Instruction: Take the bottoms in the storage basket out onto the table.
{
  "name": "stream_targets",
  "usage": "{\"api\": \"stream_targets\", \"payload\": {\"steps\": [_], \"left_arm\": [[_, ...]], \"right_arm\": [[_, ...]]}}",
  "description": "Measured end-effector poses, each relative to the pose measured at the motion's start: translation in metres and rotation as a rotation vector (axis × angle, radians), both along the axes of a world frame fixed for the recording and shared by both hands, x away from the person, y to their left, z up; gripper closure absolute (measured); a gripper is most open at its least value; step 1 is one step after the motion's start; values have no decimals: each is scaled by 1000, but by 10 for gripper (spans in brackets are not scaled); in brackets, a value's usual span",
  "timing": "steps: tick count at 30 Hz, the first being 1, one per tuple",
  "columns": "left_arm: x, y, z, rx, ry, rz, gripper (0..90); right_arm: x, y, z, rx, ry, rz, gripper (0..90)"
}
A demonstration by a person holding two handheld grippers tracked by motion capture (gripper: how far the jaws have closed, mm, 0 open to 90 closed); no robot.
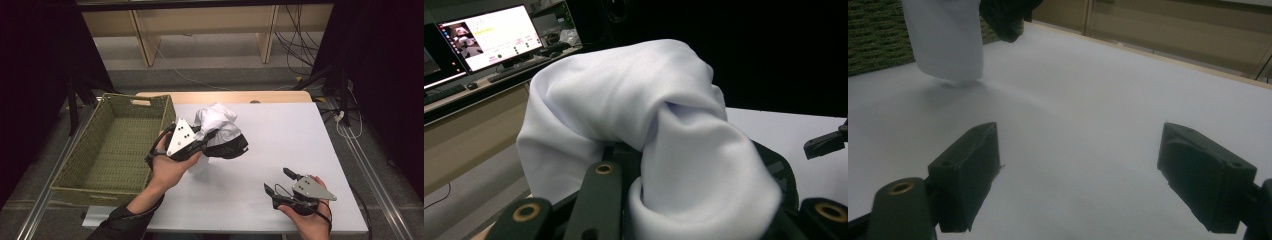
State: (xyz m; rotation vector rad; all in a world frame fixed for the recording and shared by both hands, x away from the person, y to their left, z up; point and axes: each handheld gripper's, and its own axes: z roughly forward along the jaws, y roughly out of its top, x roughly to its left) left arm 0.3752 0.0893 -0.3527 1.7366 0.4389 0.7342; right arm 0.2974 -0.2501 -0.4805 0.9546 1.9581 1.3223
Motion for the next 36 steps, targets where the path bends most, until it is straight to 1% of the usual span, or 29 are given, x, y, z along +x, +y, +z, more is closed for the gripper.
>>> {"api": "stream_targets", "payload": {"steps": [8,17,28,36], "left_arm": [[3,-5,-8,28,20,-6,744],[4,-12,-16,65,31,-9,744],[7,-21,-28,102,58,-19,743],[10,-26,-37,131,78,-16,742]], "right_arm": [[0,0,0,-1,-1,0,179],[0,0,0,1,-1,0,179],[0,-1,0,3,-1,0,179],[0,-1,0,4,2,-1,179]]}}
